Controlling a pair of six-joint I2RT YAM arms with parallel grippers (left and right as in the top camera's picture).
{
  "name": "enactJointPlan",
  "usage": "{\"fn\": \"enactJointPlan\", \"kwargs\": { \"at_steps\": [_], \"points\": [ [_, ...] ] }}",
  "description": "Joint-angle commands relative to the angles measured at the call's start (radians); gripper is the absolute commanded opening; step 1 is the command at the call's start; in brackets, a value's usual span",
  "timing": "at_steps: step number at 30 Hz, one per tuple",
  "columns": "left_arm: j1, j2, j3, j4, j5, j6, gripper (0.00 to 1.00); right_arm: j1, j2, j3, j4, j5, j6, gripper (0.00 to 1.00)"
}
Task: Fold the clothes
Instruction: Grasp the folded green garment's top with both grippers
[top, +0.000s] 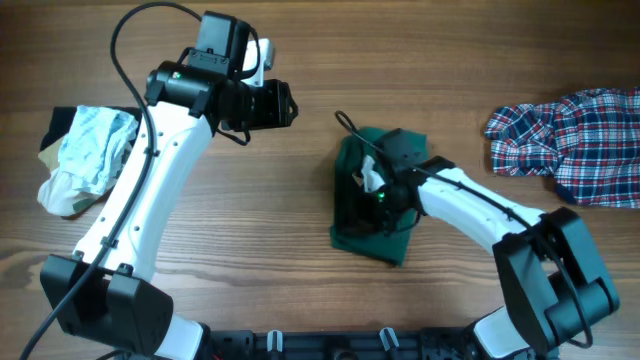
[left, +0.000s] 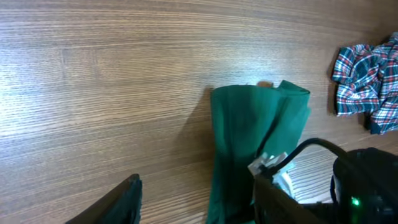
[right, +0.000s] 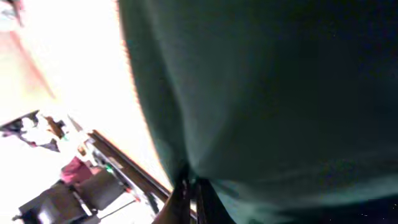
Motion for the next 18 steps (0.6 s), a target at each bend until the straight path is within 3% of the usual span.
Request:
{"fn": "enactJointPlan", "kwargs": {
  "at_steps": [1, 3, 7, 9, 12, 17, 18],
  "points": [
    [0.006, 0.01, -0.009, -0.022, -0.009, 0.017, 0.58, -0.01, -0.008, 0.05, 0.089, -0.05, -0.023, 0.04],
    [0.006, 0.01, -0.009, -0.031, -0.009, 0.017, 0.59, -0.027, -0.026, 0.089, 0.027, -0.048, -0.06, 0.04],
    [0.006, 0.01, -0.009, -0.048, -0.01, 0.017, 0.6, -0.129, -0.082, 0.15, -0.321, 0.182, -0.214, 0.04],
    [0.006, 0.01, -0.009, -0.045, -0.009, 0.024, 0.62, -0.192, -0.114, 0.15, -0.377, 0.2, -0.328, 0.04],
    [0.006, 0.01, -0.01, -0.066, -0.007, 0.069, 0.65, -0.272, -0.138, 0.15, -0.476, 0.29, -0.338, 0.04],
    [-0.011, 0.057, -0.113, -0.018, 0.149, 0.074, 0.76, -0.32, -0.138, 0.149, -0.447, 0.304, -0.354, 0.19],
    [-0.017, 0.091, -0.17, 0.031, 0.278, 0.1, 0.79, -0.32, -0.138, 0.149, -0.422, 0.312, -0.319, 0.23]
  ]
}}
